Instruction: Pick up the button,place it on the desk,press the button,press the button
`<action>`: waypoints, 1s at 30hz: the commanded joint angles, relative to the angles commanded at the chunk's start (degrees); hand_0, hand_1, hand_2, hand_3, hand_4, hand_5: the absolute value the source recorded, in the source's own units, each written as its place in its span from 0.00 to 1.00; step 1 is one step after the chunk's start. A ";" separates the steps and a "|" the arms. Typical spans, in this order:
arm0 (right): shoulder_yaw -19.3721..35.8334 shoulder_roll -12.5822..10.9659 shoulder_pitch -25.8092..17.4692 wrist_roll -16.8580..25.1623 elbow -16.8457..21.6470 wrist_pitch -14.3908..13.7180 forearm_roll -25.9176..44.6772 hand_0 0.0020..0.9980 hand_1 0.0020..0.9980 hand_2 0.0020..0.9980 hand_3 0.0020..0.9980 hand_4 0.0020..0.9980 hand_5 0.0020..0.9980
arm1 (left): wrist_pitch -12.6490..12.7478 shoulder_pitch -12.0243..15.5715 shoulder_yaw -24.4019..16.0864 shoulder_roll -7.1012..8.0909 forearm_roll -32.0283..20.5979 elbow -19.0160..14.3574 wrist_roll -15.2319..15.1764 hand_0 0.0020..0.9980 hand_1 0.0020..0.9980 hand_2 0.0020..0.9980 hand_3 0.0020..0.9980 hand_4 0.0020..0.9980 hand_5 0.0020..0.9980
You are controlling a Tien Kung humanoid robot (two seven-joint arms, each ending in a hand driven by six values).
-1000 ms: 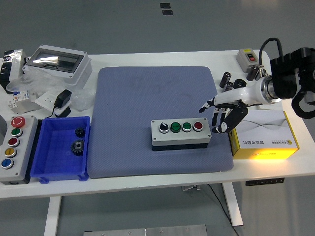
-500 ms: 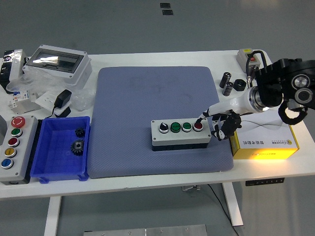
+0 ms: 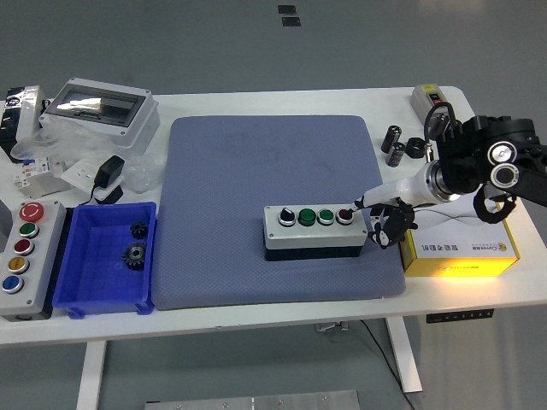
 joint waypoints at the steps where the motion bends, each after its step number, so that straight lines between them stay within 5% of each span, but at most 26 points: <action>1: -0.14 0.09 -0.11 0.08 0.00 -0.12 -0.08 0.08 0.24 0.37 1.00 0.29 0.00 | 0.01 0.00 0.05 -0.01 -0.09 0.01 -0.02 0.64 0.54 0.62 0.58 0.64 0.04; 8: 2.95 -1.64 0.06 0.72 1.46 0.14 1.02 0.08 0.24 0.37 1.00 0.28 0.00 | 0.06 0.11 0.48 -0.08 -0.70 0.05 -0.16 0.64 0.54 0.62 0.58 0.64 0.04; 12: 7.79 -5.15 0.22 0.72 3.73 2.31 4.11 0.07 0.23 0.37 1.00 0.28 0.02 | 0.02 0.18 0.52 -0.08 -0.64 0.07 -0.21 0.64 0.54 0.62 0.58 0.64 0.05; 17: 17.04 -8.59 -3.94 -0.58 6.23 2.54 -0.22 0.07 0.23 0.37 1.00 0.28 0.02 | 0.00 0.33 0.45 -0.15 -0.52 0.10 -0.24 0.64 0.54 0.62 0.58 0.64 0.05; 19: 21.51 -7.52 -6.87 -0.64 6.70 1.93 -3.49 0.07 0.23 0.37 1.00 0.29 0.02 | -0.04 0.38 0.50 -0.31 -0.54 0.12 -0.27 0.64 0.54 0.62 0.58 0.64 0.04; 23: 30.31 -2.55 -13.72 3.55 6.43 -3.50 -11.80 0.07 0.23 0.37 1.00 0.29 0.02 | -0.15 0.61 0.68 -0.86 -0.56 0.18 -0.35 0.64 0.54 0.62 0.58 0.64 0.04; 29: 43.56 8.97 -26.66 14.53 5.83 -16.25 -23.50 0.08 0.25 0.38 1.00 0.34 0.08 | -0.34 0.89 0.63 -2.01 0.01 0.28 -0.39 0.64 0.54 0.62 0.58 0.64 0.04; 30: 45.80 11.09 -28.82 16.77 5.04 -18.50 -25.01 0.13 0.40 0.49 1.00 0.51 0.22 | -0.42 0.85 0.63 -2.24 0.14 0.32 -0.47 0.64 0.54 0.62 0.58 0.64 0.05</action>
